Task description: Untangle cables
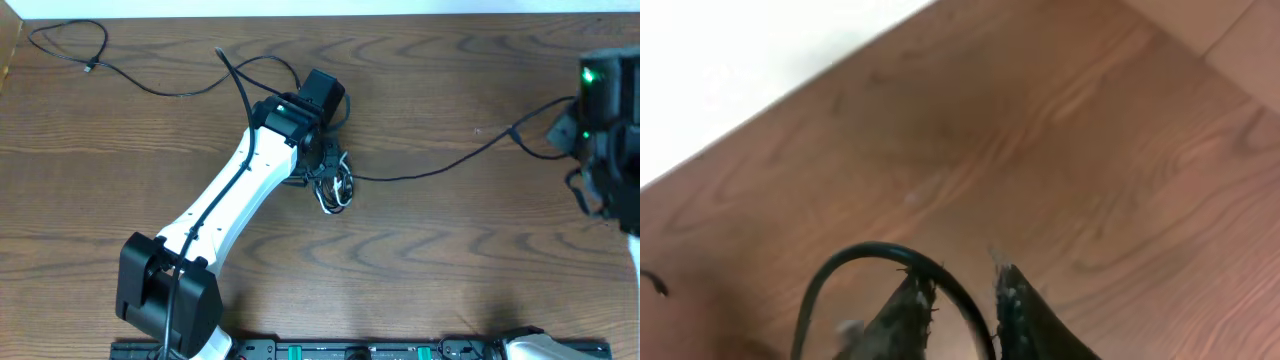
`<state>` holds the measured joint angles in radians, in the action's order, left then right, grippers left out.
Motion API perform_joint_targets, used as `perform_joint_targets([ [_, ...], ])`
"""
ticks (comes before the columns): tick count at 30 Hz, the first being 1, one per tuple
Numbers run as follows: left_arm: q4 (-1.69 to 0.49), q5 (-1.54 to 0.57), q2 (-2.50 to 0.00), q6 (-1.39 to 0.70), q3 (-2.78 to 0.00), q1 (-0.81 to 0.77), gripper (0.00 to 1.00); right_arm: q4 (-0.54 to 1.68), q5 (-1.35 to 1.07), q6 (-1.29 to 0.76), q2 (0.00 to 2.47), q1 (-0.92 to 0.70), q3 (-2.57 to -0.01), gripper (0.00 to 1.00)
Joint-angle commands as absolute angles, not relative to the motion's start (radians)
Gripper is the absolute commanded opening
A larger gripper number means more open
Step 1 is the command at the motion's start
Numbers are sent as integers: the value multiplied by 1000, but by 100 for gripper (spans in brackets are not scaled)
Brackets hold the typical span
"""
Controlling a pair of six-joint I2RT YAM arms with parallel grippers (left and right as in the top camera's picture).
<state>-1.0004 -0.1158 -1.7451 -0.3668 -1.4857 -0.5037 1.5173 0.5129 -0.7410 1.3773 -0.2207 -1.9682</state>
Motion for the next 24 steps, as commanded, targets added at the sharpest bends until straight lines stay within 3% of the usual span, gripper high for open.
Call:
perform_joint_targets([
  [1, -974, -214, -1677, -303, -1483, -496, 8, 1519, 402, -720, 1414, -209, -1980, 32],
  [3, -947, -252, -1636, -303, -1483, -496, 8, 1517, 328, -692, 1435, -209, -1980, 46],
  [7, -890, -329, -1539, -304, -1483, -496, 7, 1510, 193, -584, 1475, -209, -1980, 84],
  [10, -868, -329, -1470, -318, -1483, -496, 8, 1510, 142, -530, 1499, -209, -1980, 98],
  [24, -797, -366, -1310, -384, -1483, -496, 7, 1484, -148, -366, 1547, -211, -1970, 99],
])
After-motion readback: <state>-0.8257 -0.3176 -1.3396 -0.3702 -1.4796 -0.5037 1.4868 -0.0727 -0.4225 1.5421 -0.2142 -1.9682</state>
